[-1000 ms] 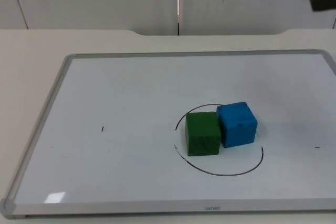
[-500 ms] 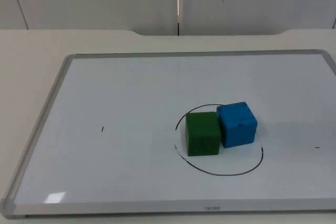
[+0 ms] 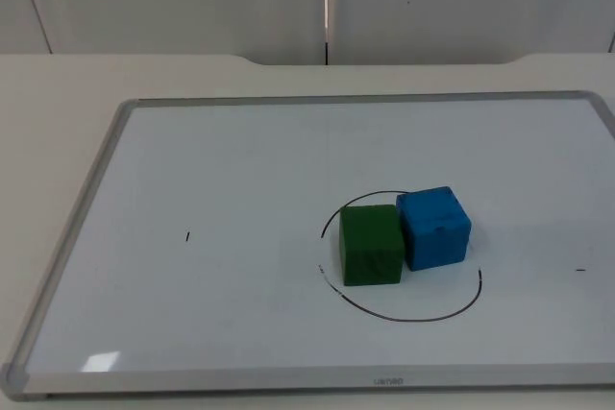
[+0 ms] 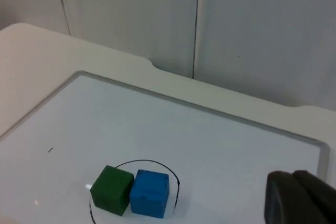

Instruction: Push the two cubes into the marked area.

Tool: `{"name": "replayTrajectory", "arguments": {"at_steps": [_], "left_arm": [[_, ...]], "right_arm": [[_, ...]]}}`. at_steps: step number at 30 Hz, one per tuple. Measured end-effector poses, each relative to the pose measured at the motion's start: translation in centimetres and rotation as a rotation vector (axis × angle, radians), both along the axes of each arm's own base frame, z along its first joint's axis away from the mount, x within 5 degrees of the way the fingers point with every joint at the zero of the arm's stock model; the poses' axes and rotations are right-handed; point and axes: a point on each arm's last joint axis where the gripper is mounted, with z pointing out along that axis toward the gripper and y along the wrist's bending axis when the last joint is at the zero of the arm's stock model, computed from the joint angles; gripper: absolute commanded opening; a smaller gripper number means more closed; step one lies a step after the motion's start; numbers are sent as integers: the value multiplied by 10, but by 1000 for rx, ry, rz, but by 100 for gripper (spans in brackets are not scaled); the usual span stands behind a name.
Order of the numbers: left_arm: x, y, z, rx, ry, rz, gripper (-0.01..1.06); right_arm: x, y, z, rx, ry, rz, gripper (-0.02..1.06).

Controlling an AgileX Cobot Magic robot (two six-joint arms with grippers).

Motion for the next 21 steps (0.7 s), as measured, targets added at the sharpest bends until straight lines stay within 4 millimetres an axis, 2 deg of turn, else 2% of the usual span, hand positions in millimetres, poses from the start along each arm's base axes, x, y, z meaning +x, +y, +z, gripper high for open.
{"name": "replayTrajectory", "arguments": {"at_steps": [17,21], "left_arm": [[0,0,0,0,0,0,0],[0,0,0,0,0,0,0]], "right_arm": [[-59,-24,-44,7,54,-9,0],[-71,-29,-48,0,58,-13,0]]}}
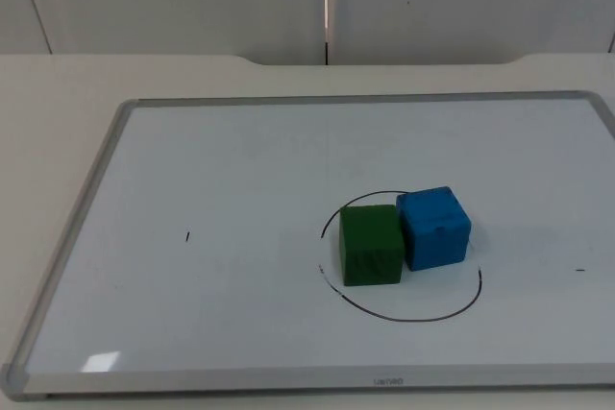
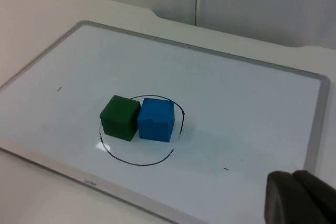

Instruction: Push the two cubes into the marked area.

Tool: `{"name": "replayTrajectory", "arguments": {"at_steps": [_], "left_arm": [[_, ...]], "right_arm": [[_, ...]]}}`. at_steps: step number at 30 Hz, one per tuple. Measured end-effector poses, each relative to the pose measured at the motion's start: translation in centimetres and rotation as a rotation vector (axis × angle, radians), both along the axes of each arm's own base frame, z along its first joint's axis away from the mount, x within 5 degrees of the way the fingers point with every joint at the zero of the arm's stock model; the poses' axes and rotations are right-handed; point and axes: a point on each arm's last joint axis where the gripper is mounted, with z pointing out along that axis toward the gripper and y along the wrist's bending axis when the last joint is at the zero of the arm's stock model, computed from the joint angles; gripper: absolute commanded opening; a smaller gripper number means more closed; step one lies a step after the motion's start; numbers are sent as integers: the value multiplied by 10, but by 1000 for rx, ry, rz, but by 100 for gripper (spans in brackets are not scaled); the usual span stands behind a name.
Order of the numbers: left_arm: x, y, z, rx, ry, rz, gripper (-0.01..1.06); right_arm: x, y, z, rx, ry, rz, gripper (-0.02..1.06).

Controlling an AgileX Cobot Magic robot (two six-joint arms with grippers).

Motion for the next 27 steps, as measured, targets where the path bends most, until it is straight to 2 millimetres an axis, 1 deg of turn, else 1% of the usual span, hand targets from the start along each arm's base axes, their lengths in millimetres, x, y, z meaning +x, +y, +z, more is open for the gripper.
{"name": "replayTrajectory", "arguments": {"at_steps": [1,7,8,12,27], "left_arm": [[0,0,0,0,0,0,0],[0,0,0,0,0,0,0],[0,0,0,0,0,0,0],[0,0,0,0,0,0,0],[0,0,0,0,0,0,0]], "right_arm": [[-5,-2,-2,2,2,-1,0],[-16,-7,-10,0,-18,3,0],[-16,-7,-10,0,-18,3,0],[-16,-7,-23,-26,25,7,0],[-15,-6,-31,-47,69,8,0]]}}
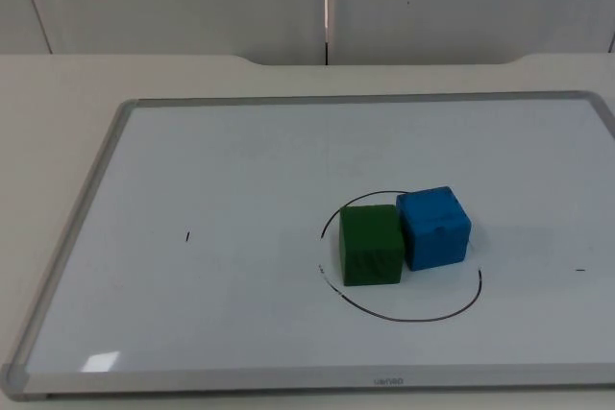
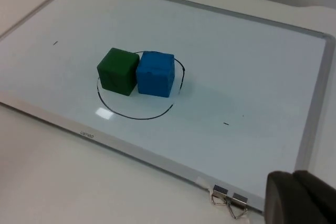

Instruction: Push the two cubes into the marked area.

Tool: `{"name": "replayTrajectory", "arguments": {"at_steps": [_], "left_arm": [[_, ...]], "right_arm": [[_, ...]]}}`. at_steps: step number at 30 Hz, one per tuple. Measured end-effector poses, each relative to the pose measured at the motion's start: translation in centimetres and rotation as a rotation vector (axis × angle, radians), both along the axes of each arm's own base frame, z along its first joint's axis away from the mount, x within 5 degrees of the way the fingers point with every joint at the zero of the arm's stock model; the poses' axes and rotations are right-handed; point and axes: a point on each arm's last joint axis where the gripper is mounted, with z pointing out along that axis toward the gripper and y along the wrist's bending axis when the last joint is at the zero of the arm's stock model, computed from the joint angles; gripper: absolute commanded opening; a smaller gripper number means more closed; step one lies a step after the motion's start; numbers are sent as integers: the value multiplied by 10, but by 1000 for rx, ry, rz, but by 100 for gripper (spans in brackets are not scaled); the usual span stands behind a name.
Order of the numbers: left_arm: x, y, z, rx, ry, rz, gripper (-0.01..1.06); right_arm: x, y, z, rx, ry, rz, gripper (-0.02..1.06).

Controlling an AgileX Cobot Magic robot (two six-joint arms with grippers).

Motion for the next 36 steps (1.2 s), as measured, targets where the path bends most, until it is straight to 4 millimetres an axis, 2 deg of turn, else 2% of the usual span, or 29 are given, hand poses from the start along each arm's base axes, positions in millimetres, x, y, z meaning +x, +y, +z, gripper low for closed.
{"name": "replayTrajectory", "arguments": {"at_steps": [31,34,36], "left_arm": [[0,0,0,0,0,0,0],[0,0,0,0,0,0,0],[0,0,0,0,0,0,0]], "right_arm": [[0,0,0,-1,3,0,1],[0,0,0,-1,3,0,6],[0,0,0,-1,3,0,16]]}}
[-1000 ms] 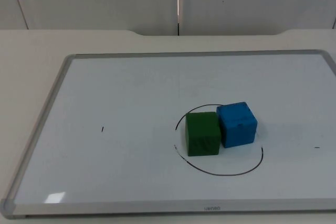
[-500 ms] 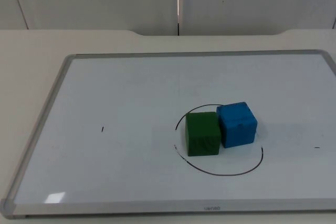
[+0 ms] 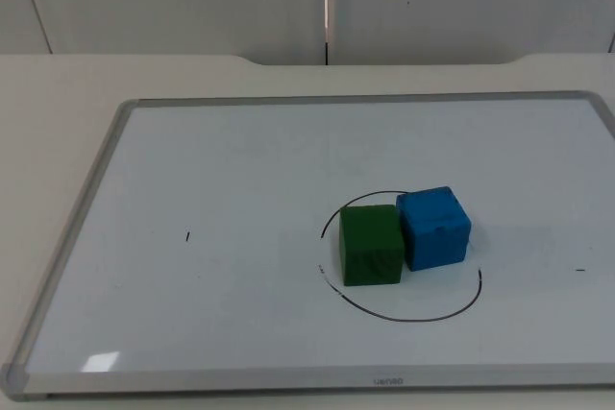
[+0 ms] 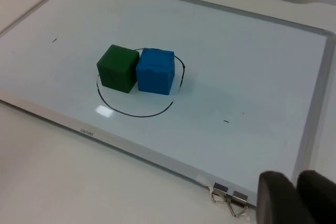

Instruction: Push the two cubes into the marked area.

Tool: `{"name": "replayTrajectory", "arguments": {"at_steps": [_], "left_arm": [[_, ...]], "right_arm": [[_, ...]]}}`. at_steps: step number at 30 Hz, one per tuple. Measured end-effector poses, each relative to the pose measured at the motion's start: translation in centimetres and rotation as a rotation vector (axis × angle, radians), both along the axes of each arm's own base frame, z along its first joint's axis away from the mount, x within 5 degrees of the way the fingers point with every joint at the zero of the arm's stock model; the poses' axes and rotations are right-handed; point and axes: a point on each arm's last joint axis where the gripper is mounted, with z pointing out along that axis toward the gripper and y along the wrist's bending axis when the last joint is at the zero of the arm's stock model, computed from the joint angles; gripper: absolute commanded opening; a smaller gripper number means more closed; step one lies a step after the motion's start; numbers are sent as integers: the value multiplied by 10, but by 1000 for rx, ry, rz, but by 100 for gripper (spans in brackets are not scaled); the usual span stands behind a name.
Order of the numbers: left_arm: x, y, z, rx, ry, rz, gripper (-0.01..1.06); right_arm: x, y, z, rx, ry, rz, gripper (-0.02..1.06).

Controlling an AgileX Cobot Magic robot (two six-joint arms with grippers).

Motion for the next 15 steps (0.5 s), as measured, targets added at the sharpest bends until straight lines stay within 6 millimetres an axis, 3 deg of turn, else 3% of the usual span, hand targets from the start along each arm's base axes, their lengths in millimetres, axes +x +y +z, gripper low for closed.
{"name": "replayTrajectory", "arguments": {"at_steps": [1,3,7,15], "left_arm": [[0,0,0,0,0,0,0],[0,0,0,0,0,0,0],[0,0,0,0,0,0,0],[0,0,0,0,0,0,2]], "right_arm": [[0,0,0,0,0,0,25],[0,0,0,0,0,0,28],[0,0,0,0,0,0,46],[0,0,0,0,0,0,51]]}}
